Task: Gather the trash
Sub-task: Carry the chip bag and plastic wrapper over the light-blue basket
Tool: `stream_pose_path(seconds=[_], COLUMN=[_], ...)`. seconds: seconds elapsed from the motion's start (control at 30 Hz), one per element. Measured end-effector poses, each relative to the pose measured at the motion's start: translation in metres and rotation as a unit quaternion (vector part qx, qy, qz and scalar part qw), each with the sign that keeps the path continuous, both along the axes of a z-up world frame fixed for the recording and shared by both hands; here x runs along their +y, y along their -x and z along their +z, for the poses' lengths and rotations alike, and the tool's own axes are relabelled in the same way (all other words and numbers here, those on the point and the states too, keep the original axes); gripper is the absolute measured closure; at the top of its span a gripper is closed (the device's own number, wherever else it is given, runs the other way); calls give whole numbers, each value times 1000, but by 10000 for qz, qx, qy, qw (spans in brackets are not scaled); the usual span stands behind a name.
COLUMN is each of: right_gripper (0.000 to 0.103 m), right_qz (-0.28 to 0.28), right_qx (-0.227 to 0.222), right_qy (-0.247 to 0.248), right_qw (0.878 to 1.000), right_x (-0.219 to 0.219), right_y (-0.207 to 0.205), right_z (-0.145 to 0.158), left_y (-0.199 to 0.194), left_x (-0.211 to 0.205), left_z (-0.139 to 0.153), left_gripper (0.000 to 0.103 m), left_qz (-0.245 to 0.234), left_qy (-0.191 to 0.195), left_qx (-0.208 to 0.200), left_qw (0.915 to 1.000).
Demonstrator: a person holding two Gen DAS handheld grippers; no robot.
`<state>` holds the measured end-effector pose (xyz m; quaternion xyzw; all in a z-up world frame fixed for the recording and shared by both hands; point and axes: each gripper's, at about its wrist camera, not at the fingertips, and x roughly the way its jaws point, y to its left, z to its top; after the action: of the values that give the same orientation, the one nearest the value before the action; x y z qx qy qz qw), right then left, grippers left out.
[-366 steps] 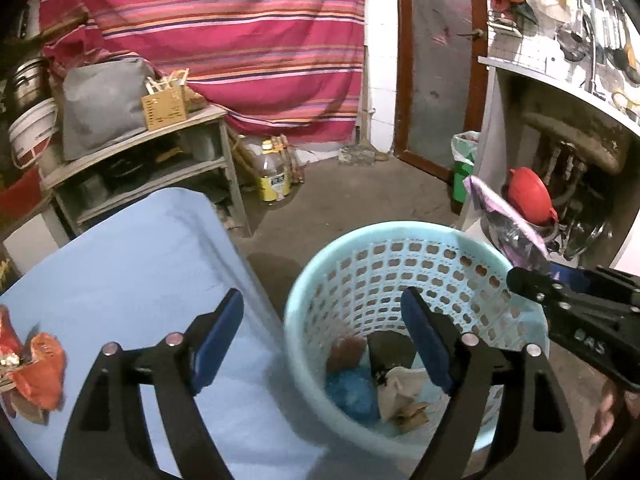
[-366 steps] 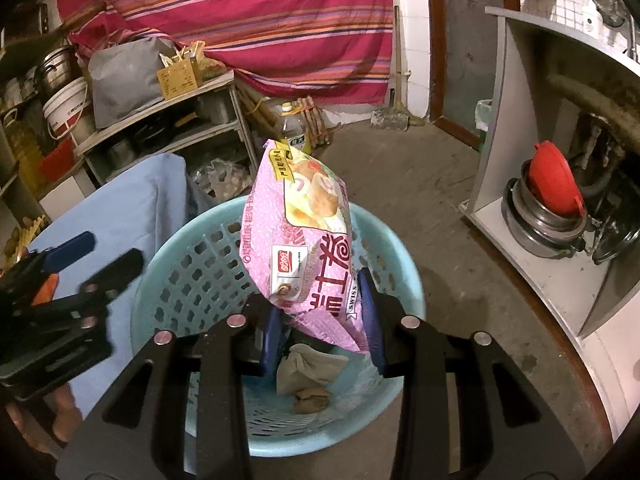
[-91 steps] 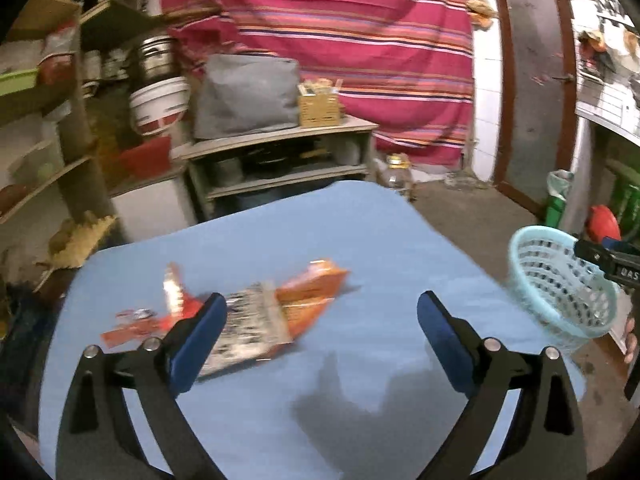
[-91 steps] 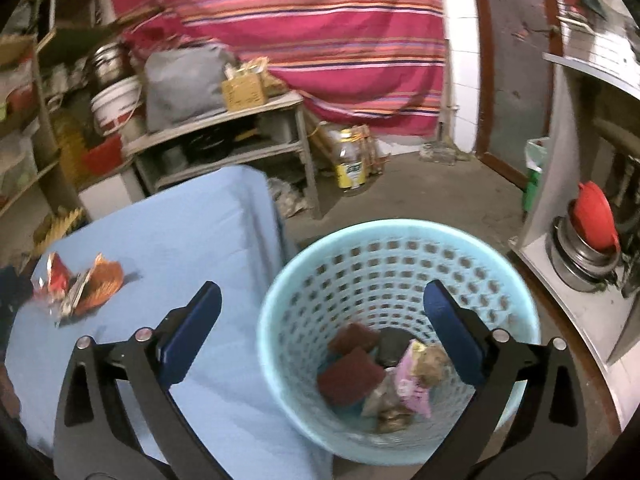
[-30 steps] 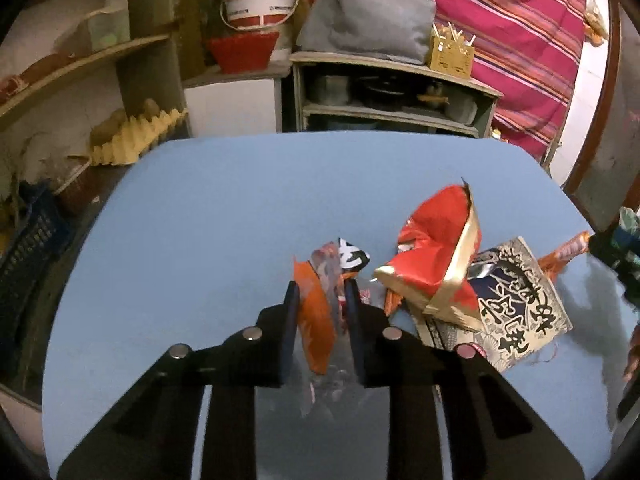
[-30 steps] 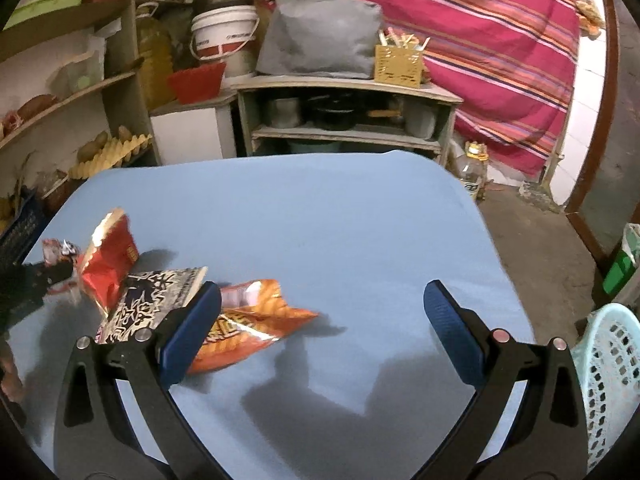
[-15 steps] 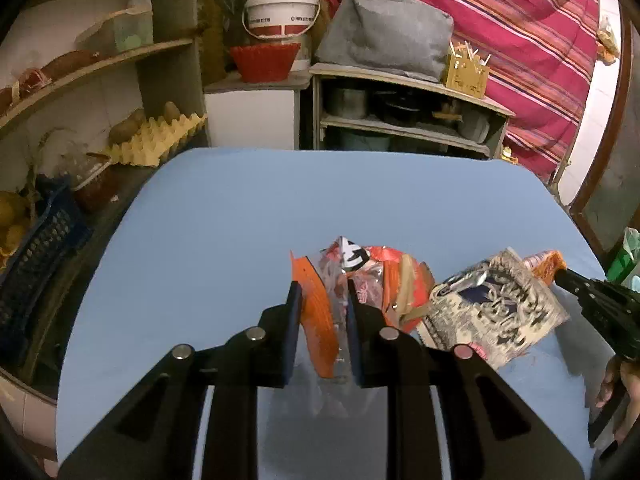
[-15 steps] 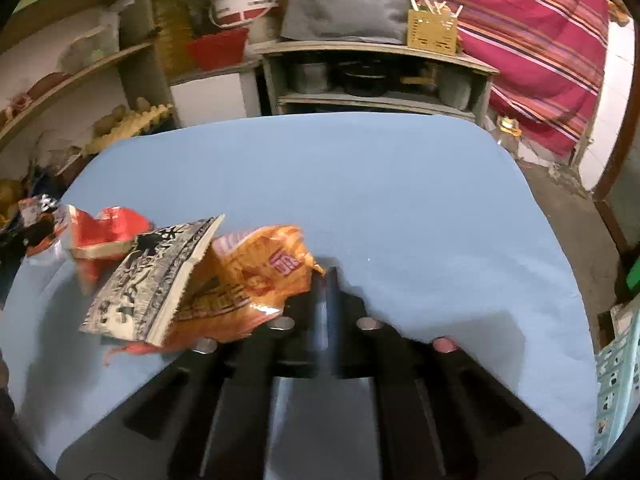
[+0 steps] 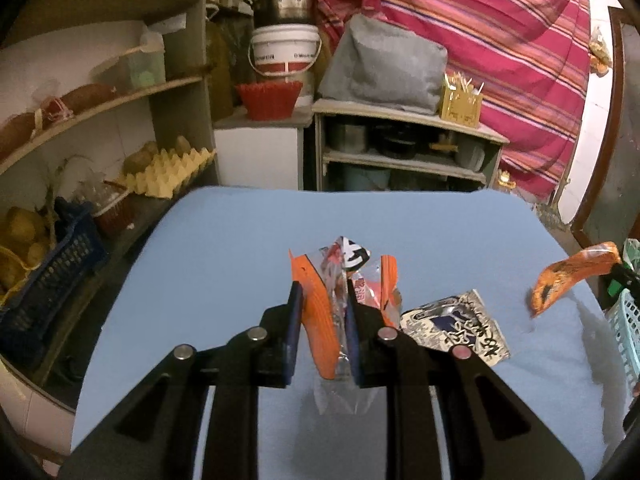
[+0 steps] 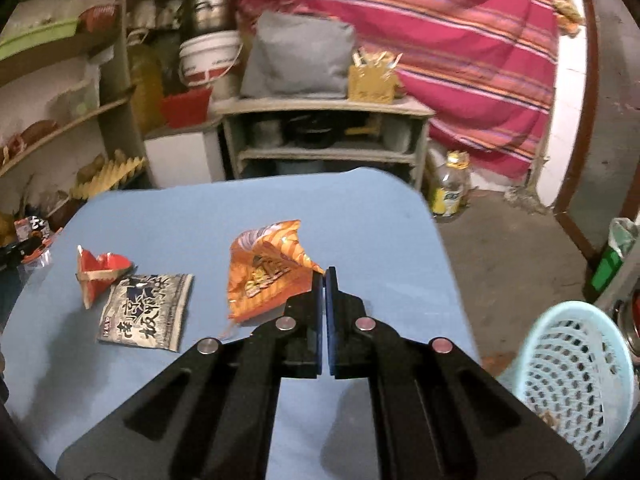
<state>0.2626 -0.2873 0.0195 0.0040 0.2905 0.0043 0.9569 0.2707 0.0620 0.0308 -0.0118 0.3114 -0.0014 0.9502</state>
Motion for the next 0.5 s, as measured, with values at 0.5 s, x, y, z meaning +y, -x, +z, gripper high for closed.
stream_pose_path(seconds=[0.5], right_gripper=[100], right_qz=[-1085], right_qx=[-627], right_qy=[-202], right_qw=[9919], right_x=[-114], right_y=[84], right_z=[45], left_y=[33], left_x=[-99], left_z=[43], left_gripper=[83], left_qz=[-768], left_qy=[14], left_qx=[-562], left_qw=[9955])
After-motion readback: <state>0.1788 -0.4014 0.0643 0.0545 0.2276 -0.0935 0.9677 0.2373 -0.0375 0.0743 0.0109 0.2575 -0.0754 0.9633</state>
